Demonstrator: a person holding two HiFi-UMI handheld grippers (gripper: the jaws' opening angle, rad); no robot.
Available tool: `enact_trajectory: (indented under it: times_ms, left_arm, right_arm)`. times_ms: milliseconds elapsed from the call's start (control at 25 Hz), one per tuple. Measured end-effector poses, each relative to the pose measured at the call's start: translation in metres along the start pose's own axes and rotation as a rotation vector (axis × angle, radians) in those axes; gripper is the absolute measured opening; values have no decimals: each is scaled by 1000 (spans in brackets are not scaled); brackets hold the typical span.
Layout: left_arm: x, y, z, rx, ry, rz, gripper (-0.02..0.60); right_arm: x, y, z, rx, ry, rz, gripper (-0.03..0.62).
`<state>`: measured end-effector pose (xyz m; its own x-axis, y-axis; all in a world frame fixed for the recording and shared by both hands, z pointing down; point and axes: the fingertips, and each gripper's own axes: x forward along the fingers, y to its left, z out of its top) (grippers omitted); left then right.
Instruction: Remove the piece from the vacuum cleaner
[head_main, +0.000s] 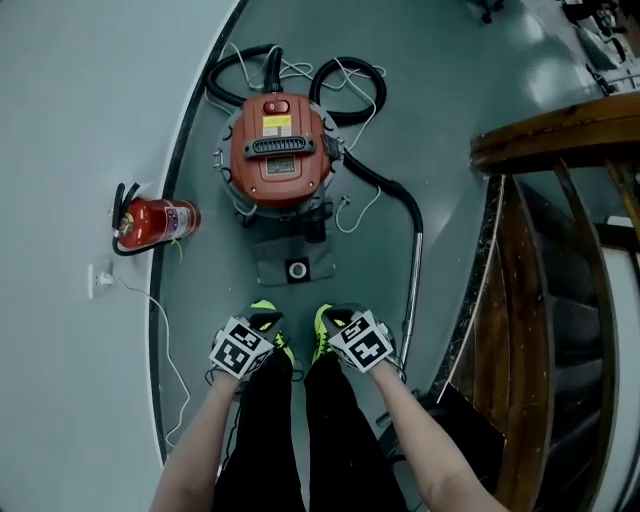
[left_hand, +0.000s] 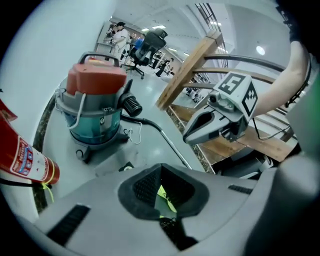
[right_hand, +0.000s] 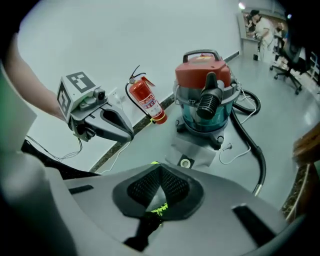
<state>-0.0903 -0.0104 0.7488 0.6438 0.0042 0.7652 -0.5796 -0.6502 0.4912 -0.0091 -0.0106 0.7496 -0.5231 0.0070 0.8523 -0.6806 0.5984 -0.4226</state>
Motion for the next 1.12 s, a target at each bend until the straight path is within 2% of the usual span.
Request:
enact_trajectory:
  times_ms: [360, 600, 800, 1120]
  left_arm:
    - [-70, -35, 29, 19, -52, 14, 11]
    - [-113, -49, 66, -78, -149, 25, 11]
    - [-141, -78, 87, -83, -166, -24, 10]
    - [-176, -140, 97, -26, -144, -99, 11]
  right_arm:
    - [-78, 31, 42, 99, -133, 8, 14]
    - [-120, 51, 67, 78, -167, 17, 14]
    - [-148, 77, 80, 71, -192, 54, 14]
    - [-191, 117, 89, 96, -223, 129, 14]
